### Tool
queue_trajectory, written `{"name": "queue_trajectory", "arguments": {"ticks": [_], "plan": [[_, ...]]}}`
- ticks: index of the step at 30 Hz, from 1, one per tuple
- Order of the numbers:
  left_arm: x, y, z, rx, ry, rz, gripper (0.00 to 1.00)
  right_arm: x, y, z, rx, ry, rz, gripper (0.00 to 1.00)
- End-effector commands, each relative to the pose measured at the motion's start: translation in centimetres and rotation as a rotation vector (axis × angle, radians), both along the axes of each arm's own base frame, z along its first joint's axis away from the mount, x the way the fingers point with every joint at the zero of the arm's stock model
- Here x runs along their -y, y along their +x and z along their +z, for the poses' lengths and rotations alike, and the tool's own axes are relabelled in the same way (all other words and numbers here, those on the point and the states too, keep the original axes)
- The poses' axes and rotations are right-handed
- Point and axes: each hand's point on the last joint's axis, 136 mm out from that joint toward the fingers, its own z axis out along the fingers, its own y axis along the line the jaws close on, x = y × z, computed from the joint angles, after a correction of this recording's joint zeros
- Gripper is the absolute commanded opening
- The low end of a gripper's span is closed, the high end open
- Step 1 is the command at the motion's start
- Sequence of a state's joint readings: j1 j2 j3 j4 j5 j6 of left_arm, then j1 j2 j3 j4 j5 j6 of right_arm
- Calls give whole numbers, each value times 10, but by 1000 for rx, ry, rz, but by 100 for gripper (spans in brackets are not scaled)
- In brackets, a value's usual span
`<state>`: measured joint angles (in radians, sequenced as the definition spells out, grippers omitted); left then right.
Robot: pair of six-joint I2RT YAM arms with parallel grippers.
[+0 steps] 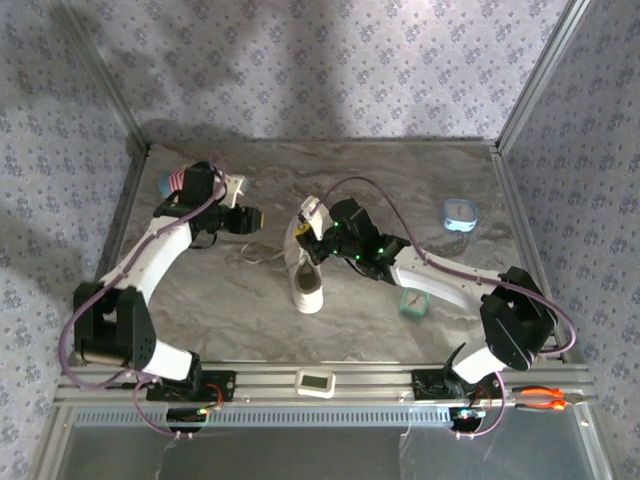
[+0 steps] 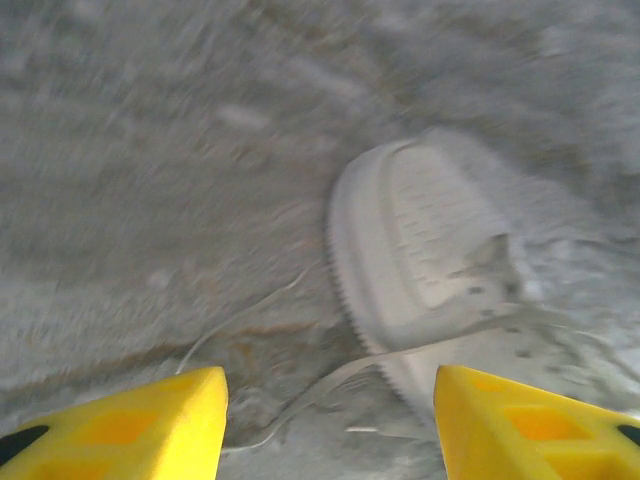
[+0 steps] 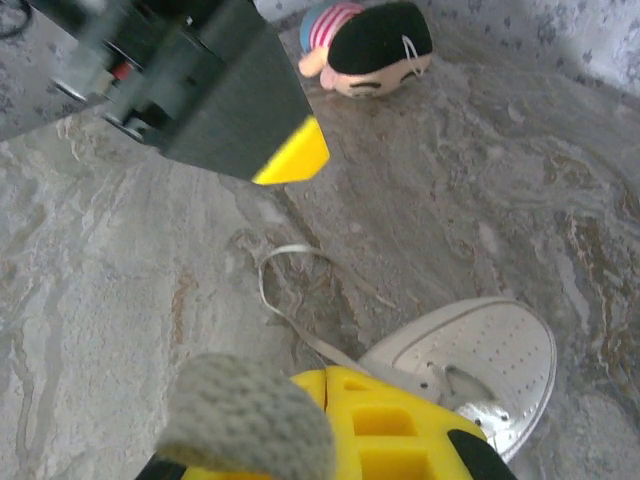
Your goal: Tie the shoes
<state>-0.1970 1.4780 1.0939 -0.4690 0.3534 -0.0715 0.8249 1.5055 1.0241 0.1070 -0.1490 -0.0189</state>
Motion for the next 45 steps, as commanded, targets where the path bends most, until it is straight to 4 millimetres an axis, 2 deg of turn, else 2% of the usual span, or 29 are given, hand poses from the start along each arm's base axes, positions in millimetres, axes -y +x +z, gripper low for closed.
{"name": "queue_trajectory", "arguments": {"ticks": [1,9,17,19,22,25,27,30,33,37,40,41,45], "plan": [[-25,5,-30,-95,100,150,57,-1,6,11,-26,8,-34,0],[-39,2,-92,-269,217,175,56,-6,8,16,-56,23,-48,0],[-39,-10,-127,-365,237,161,53,-7,8,13,-91,35,-70,0],[-37,-12,-133,-380,225,158,47,-7,8,11,-100,34,-81,0],[-30,-17,-142,-412,204,145,30,-5,10,9,-111,30,-100,0],[-26,-21,-142,-412,201,131,19,-4,11,7,-123,30,-114,0],[-26,-21,-134,-385,193,128,9,-5,12,6,-129,34,-117,0],[-25,-18,-107,-306,175,110,0,-4,12,5,-147,39,-129,0],[-19,-13,-65,-187,131,86,0,-3,14,4,-174,38,-146,0],[-11,-13,3,29,50,52,0,-1,17,0,-217,29,-155,0],[1,-23,46,181,-2,-12,0,2,18,-8,-259,22,-159,0],[10,-31,58,233,-12,-62,0,-1,23,3,-258,45,-158,0],[52,-70,88,433,-24,-298,0,-2,28,2,-312,45,-150,0]]}}
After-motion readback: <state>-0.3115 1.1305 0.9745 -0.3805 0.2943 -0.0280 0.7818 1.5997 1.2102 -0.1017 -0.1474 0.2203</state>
